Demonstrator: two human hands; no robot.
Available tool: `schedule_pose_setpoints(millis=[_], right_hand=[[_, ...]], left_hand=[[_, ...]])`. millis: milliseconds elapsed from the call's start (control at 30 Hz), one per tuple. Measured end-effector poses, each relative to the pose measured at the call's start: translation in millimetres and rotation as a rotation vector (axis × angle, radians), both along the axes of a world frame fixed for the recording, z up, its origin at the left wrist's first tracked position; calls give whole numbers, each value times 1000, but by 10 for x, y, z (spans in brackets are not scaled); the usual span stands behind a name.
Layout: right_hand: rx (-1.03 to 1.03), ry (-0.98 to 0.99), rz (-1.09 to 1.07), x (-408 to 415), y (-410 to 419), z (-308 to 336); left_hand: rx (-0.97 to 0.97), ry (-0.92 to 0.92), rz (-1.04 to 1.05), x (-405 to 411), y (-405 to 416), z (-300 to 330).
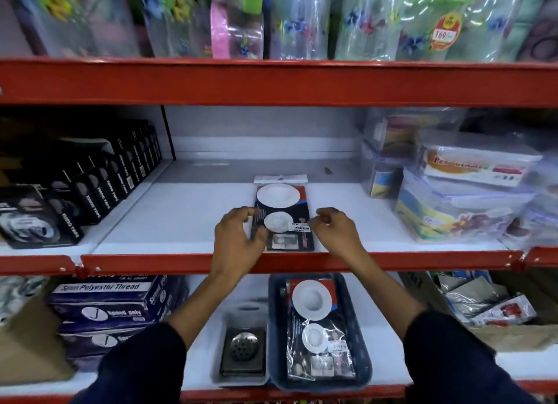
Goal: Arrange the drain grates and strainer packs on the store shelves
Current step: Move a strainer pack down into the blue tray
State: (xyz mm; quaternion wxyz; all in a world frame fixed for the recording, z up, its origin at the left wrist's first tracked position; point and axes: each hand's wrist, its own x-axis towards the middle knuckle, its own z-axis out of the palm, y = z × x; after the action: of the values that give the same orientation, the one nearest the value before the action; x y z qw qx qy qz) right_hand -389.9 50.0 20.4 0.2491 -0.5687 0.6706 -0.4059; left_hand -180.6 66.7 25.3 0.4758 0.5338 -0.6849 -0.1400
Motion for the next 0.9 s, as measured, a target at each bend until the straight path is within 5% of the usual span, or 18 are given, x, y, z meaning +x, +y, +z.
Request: schedule_pose_setpoints(millis=[167,500,900], right_hand=[[274,-138,-11,72,-306,96],[237,-624,150,-235,25,299],[513,-558,416,-855,1031,-342]], left_hand=[[569,143,55,70,-431,42],[692,591,-214,229,-383,254],[1002,264,-457,213,370,-250]])
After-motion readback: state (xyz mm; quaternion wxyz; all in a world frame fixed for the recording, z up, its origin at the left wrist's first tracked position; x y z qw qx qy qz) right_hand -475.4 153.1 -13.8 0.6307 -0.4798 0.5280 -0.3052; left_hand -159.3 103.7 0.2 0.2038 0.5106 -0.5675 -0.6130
